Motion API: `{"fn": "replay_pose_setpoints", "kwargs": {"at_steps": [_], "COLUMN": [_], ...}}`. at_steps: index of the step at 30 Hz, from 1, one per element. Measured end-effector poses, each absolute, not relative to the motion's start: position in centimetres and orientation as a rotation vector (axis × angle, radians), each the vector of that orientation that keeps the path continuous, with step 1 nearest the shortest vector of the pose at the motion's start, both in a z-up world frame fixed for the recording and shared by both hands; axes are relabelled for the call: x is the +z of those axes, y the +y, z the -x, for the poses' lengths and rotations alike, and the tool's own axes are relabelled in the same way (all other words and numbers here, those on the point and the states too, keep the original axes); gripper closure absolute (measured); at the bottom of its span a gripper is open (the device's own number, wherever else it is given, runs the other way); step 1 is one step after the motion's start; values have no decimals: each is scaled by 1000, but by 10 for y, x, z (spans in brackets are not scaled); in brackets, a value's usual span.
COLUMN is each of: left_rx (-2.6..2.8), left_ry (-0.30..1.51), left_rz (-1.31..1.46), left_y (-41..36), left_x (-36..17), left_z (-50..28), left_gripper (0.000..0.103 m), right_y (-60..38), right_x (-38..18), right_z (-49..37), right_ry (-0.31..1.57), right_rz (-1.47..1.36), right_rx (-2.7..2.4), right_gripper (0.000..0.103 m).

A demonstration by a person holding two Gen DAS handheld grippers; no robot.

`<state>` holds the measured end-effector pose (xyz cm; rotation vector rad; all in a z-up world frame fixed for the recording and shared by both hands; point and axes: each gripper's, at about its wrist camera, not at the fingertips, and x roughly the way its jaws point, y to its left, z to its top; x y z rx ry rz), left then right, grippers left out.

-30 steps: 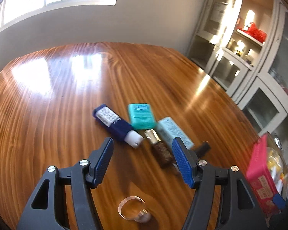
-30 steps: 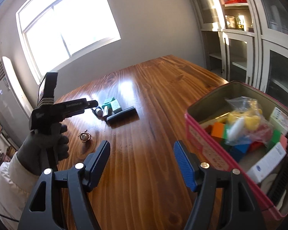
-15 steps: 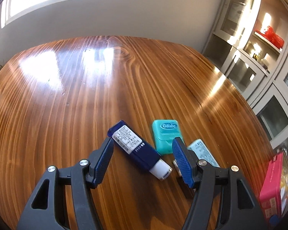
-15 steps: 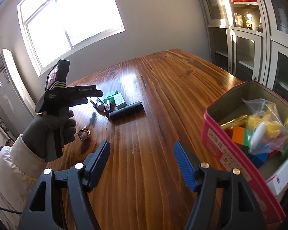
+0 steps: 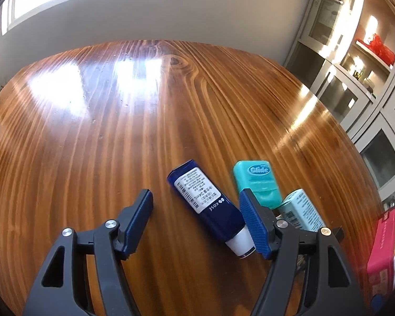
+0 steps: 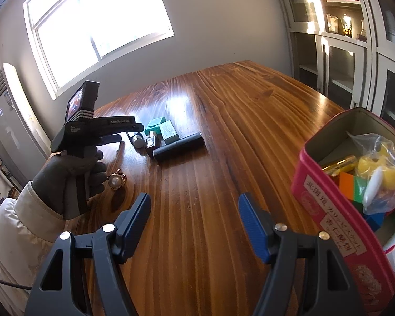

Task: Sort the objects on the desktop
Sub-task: 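Close the left tool on the dark blue KOSE bottle, then grasp the pale blue box with the right tool while the left tool holds the bottle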

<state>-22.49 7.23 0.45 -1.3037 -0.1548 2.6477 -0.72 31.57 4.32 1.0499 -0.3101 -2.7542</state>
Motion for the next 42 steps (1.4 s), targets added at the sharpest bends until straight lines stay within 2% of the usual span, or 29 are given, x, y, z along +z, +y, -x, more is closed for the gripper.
{"fn": "replay_pose_setpoints", "kwargs": {"at_steps": [6, 11, 16, 20, 21, 22, 24, 27, 30, 34, 42], "left_rx": [2635, 2675, 2641, 2630, 2630, 2628, 2636, 2613, 2599, 2628, 2655], "left_ry": [-54, 100, 71, 142, 163, 160, 151, 109, 80, 26, -48], "left_rz": [1285, 1274, 1271, 1276, 1272, 1257, 1247, 1233, 1211, 1160, 1136], "left_y": [73, 77, 79, 88, 90, 90, 88, 85, 78, 64, 44], "left_x": [7, 6, 4, 3, 3, 4, 7, 8, 12, 25, 35], "left_z": [221, 212, 218, 225, 225, 225, 225, 224, 217, 212, 213], "left_gripper": [32, 32, 32, 32, 39, 54, 72, 72, 72, 72, 72], "right_y": [308, 306, 301, 299, 299, 299, 298, 295, 288, 274, 257], "right_x": [42, 40, 36, 37, 38, 39, 42, 47, 50, 50, 41], "right_z": [10, 15, 19, 24, 26, 28, 35, 48, 65, 93, 154], "right_ry": [-304, -306, -305, -311, -313, -314, -313, -309, -270, -186, -92], "right_rz": [-1057, -1066, -1073, -1078, -1079, -1078, -1068, -1057, -1062, -1068, -1136], "right_rx": [-2742, -2741, -2735, -2726, -2725, -2727, -2735, -2756, -2761, -2767, -2742], "right_gripper": [30, 30, 30, 30, 30, 30, 30, 31, 48, 56, 58]}}
